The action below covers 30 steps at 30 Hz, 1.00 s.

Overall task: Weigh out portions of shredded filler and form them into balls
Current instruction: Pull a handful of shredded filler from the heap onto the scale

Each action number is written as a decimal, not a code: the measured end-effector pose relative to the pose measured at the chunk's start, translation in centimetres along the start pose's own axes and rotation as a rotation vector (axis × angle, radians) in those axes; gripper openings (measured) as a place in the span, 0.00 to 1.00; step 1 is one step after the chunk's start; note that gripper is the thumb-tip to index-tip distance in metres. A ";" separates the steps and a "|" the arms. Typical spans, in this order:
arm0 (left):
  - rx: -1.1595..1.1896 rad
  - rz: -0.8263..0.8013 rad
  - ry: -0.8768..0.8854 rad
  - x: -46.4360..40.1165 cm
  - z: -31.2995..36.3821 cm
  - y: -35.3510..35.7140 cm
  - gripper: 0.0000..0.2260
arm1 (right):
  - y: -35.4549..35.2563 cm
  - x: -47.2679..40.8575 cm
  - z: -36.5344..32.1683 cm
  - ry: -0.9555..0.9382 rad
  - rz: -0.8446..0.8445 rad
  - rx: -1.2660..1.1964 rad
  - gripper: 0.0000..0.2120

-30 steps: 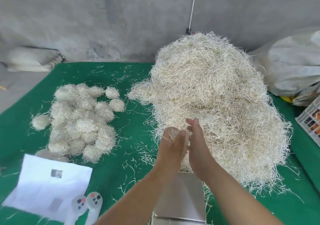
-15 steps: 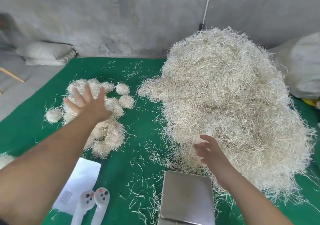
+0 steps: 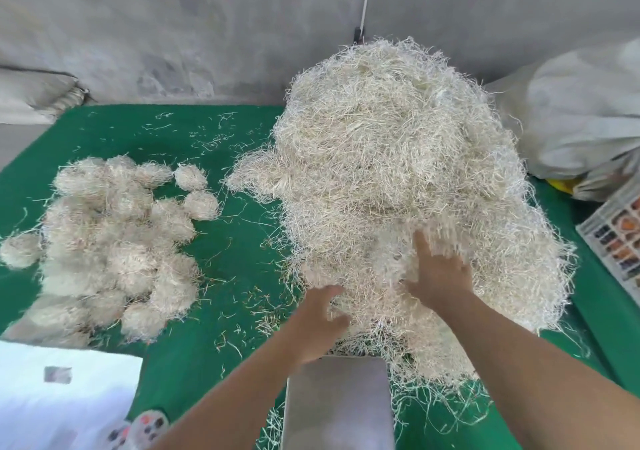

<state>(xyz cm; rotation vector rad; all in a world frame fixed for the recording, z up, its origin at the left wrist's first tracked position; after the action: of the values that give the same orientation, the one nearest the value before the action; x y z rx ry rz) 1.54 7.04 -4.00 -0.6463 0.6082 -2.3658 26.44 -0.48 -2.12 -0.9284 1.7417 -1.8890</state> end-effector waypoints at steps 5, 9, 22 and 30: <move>0.052 0.035 0.078 -0.5 1.9 1.6 0.28 | 0.2 0.9 -0.9 -0.119 0.062 0.016 0.11; -0.002 0.156 0.130 -2.2 3.5 1.2 0.41 | -3.4 3.7 -2.5 -0.336 0.415 -0.225 0.09; 0.056 0.364 0.337 -5.6 10.1 -1.5 0.11 | -8.0 7.1 -4.1 -0.579 0.497 -0.823 0.33; 0.553 0.410 0.192 -5.4 10.2 -3.1 0.15 | -1.8 3.3 -1.2 -0.396 0.379 -0.305 0.60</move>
<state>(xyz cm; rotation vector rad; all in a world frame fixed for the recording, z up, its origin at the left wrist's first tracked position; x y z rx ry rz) 9.82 10.14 4.02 -0.0394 0.1220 -2.0744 23.54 -1.65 0.33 -0.9214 1.8232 -1.1369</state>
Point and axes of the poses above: each hand's wrist, its own x-axis away from the middle knuckle, its own y-axis out of the palm, z = x × y, the point moved 6 cm from there along -x, towards the middle knuckle, and after that the axes turned 5 degrees about z, right-handed, at the moved point
